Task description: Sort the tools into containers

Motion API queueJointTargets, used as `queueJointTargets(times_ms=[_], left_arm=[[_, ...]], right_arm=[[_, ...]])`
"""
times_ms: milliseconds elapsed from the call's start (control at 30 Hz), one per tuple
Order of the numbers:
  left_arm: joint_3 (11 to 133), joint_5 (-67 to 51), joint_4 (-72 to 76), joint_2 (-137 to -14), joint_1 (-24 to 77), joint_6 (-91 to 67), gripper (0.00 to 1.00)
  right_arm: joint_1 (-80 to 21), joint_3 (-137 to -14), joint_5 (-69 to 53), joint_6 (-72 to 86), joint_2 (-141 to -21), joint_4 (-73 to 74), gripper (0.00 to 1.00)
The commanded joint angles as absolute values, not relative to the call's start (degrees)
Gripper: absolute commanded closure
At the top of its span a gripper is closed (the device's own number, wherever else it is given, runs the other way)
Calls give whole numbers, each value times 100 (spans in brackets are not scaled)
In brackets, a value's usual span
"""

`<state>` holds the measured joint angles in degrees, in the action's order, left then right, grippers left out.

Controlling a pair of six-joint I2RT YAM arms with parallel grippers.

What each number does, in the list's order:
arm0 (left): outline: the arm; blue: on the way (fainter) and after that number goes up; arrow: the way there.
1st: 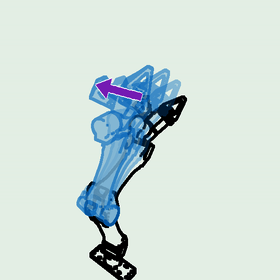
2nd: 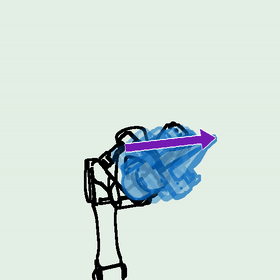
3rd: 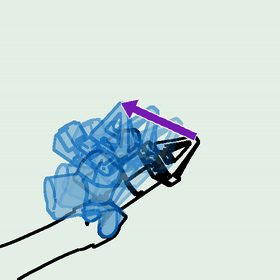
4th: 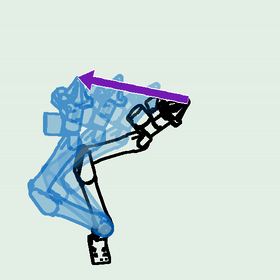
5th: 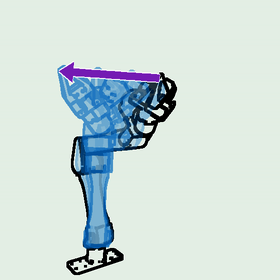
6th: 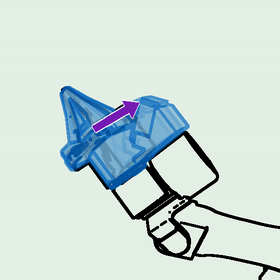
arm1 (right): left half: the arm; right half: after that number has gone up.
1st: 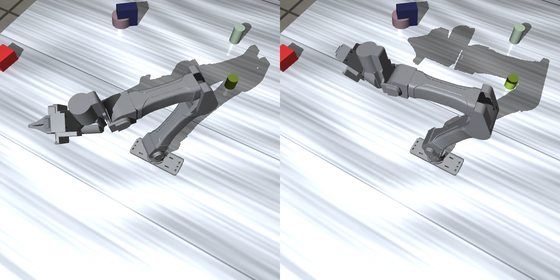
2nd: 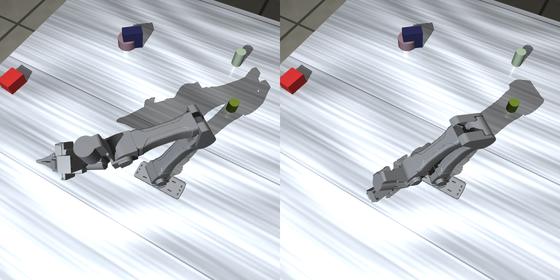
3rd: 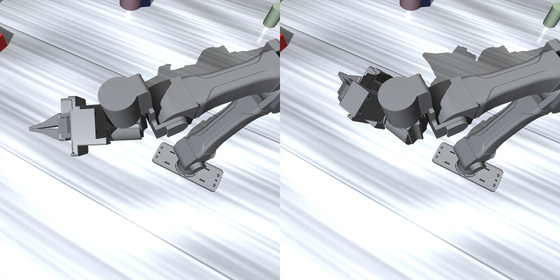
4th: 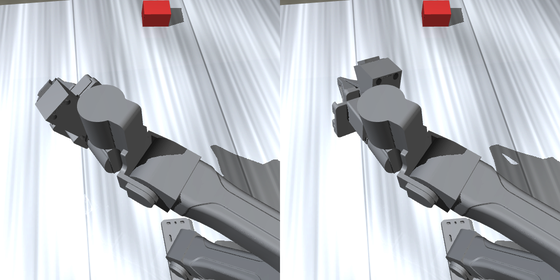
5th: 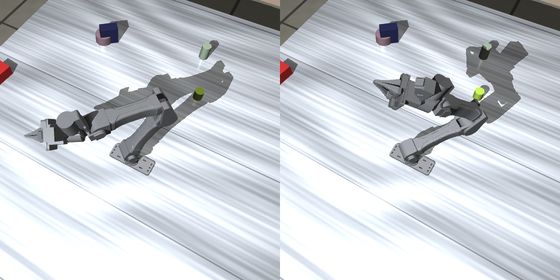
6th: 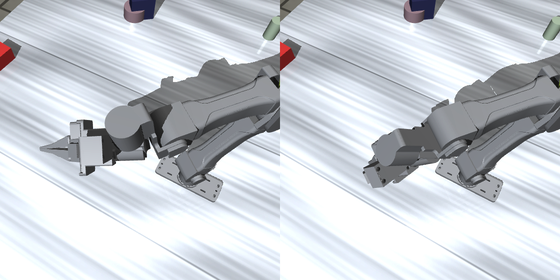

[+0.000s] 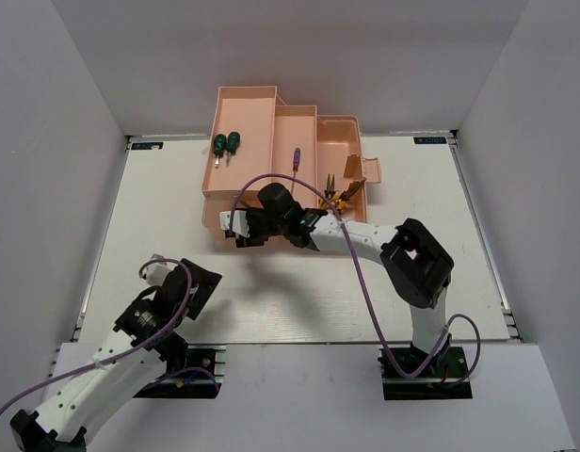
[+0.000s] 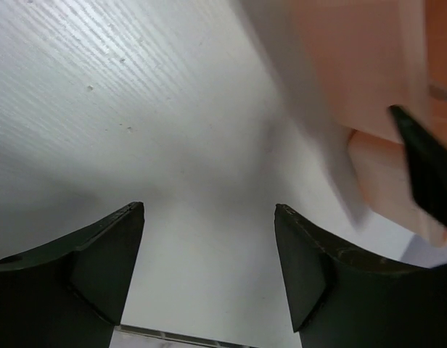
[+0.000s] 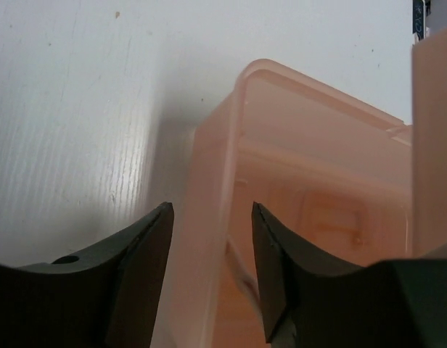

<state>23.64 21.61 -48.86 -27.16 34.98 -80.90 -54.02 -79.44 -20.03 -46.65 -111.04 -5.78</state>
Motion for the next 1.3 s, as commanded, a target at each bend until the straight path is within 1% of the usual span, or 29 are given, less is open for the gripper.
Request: queueJointTargets(times_ms=[0, 33, 100, 300, 433, 500, 533, 567, 600, 633, 733, 767, 800, 867, 900, 967, 1000, 1033, 1100, 1133, 1167, 1200, 1267], left_arm=[[2591, 2407, -5017, -2417, 3498, -8490, 18], [2654, 2469, -5245, -2417, 3498, -8490, 18], [2707, 2531, -5309, -2417, 3498, -8490, 18], [2707, 2408, -5203, -2531, 3498, -8490, 18], [2708, 2408, -5265, -2462, 3498, -8490, 18], [2707, 2408, -5265, -2409, 3498, -8490, 18], [2646, 2408, -5265, -2356, 3498, -8490, 18], [2576, 2408, -5195, -2355, 3498, -8542, 18], [2523, 2347, -5107, -2355, 3498, -8604, 18], [2375, 2260, -4976, -2286, 3498, -8604, 19], [1919, 1882, -4089, -2215, 3498, -8604, 20], [1786, 1750, -3521, -2215, 3498, -8604, 20], [1514, 1479, -3211, -2328, 3498, -8604, 20], [1293, 1214, -2657, -2530, 3446, -8604, 21], [1179, 1004, -2211, -2662, 3445, -8604, 21], [1178, 836, -1847, -3154, 3445, -8604, 22], [1117, 704, -1428, -3321, 3393, -8604, 22], [1116, 634, -1224, -3496, 3393, -8604, 22], [1063, 484, -802, -4032, 3279, -8604, 22], [1011, 422, -408, -4217, 3278, -8604, 22], [1011, 283, -187, -4419, 3217, -8552, 26], [950, 203, 59, -4856, 3217, -8552, 27], [949, 36, 771, -5315, 3077, -8552, 31]], right_arm=[[-5423, -7876, -1758, -4886, -10714, -501, 46], [-5449, -7840, -1653, -5061, -10662, -414, 43], [-5484, -7779, -1547, -5159, -10713, -430, 42], [-5703, -7822, -502, -5467, -11223, -967, 42], [-5809, -7954, -439, -5625, -11504, -695, 42], [-5818, -8033, -448, -5687, -11663, -466, 51], [-5853, -8138, -466, -5669, -11715, -379, 59], [-5862, -8173, -501, -5652, -11733, -160, 70], [-5862, -8200, -527, -5556, -11725, -123, 94], [-5862, -8270, -536, -5529, -11681, -88, 100], [-5827, -8497, -641, -5116, -11321, 226, 100], [-5818, -8569, -694, -5002, -11216, 316, 100], [-5784, -8778, -807, -4618, -10893, 421, 100], [-5696, -9033, -940, -4291, -10653, 790, 100], [-5687, -9061, -1149, -4193, -10278, 808, 100], [-5617, -9009, -1248, -3939, -9873, 931, 100], [-5590, -8983, -1361, -3885, -9766, 975, 100], [-5599, -8930, -1432, -3728, -9399, 967, 100], [-5529, -8658, -1512, -3648, -9159, 950, 100], [-5485, -8535, -1581, -3560, -8854, 932, 100], [-5484, -8482, -1660, -3516, -8764, 923, 100], [-5441, -8342, -1652, -3490, -8684, 923, 100], [-5370, -8201, -1880, -3402, -8429, 1045, 100]])
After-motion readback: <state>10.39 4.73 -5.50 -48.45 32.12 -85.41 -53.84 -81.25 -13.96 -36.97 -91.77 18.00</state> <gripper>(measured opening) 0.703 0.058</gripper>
